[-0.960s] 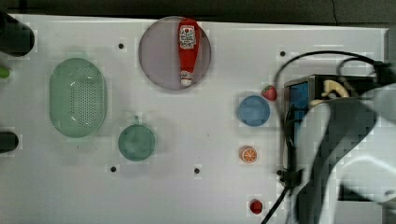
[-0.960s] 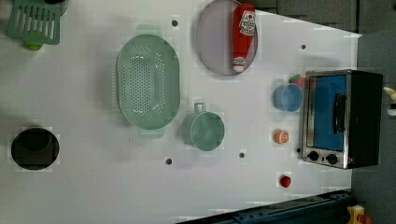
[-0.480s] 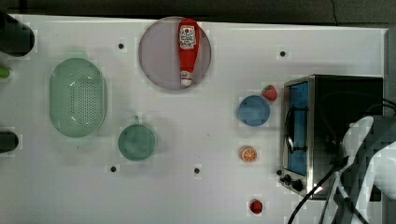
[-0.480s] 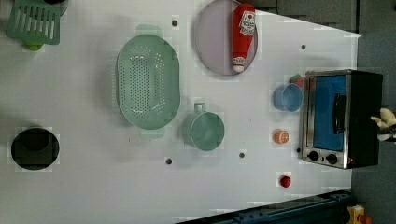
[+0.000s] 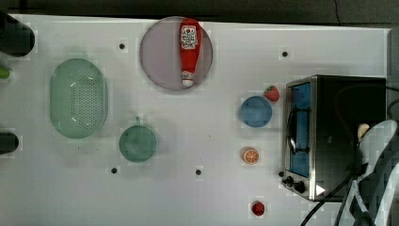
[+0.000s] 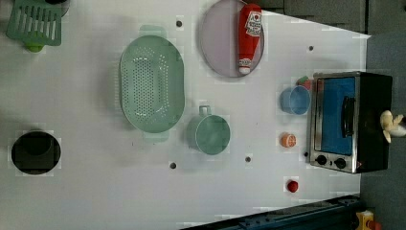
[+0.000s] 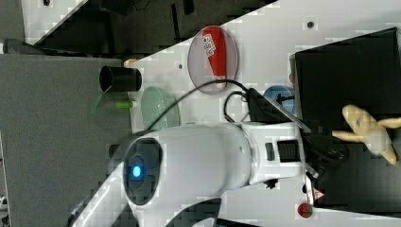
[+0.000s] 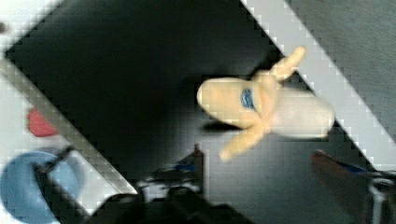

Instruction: Pick banana from table and place on oven.

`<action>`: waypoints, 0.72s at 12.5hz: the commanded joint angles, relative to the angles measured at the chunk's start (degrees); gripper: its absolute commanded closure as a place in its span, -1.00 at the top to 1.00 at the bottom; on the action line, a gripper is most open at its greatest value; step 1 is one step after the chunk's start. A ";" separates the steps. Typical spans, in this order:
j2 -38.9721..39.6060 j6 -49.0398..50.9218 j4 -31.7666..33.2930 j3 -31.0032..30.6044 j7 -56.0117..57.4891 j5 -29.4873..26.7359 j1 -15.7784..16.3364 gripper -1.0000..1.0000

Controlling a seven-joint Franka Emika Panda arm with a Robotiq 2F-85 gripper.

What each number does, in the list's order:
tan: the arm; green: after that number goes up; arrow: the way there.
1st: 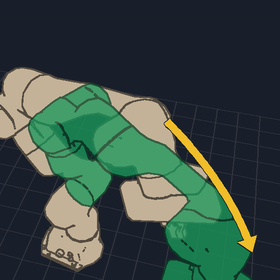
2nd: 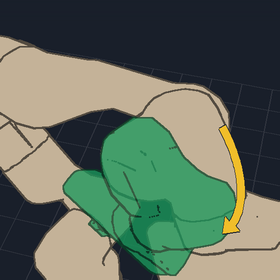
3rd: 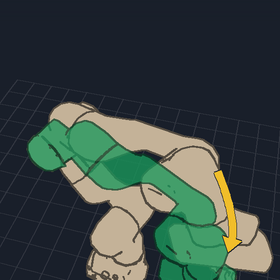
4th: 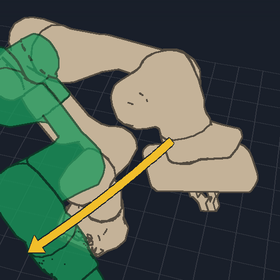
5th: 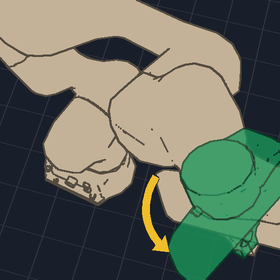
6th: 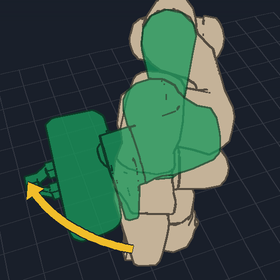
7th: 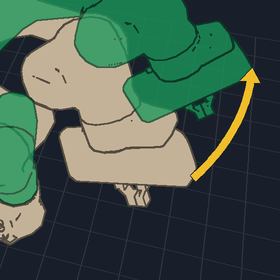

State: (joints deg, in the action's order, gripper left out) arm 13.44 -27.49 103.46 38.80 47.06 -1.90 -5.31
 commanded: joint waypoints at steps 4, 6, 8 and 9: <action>-5.29 6.15 -1.99 -3.74 -1.77 0.30 3.94 1.00; -9.38 11.34 -3.08 -7.36 -6.04 0.53 6.55 1.00; -13.53 15.38 -3.24 -12.31 -14.26 0.61 8.66 1.00; -15.41 16.94 -3.25 -15.15 -20.08 0.84 9.37 1.00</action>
State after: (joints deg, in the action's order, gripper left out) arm -0.04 -9.68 101.61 27.14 35.81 -0.47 -0.21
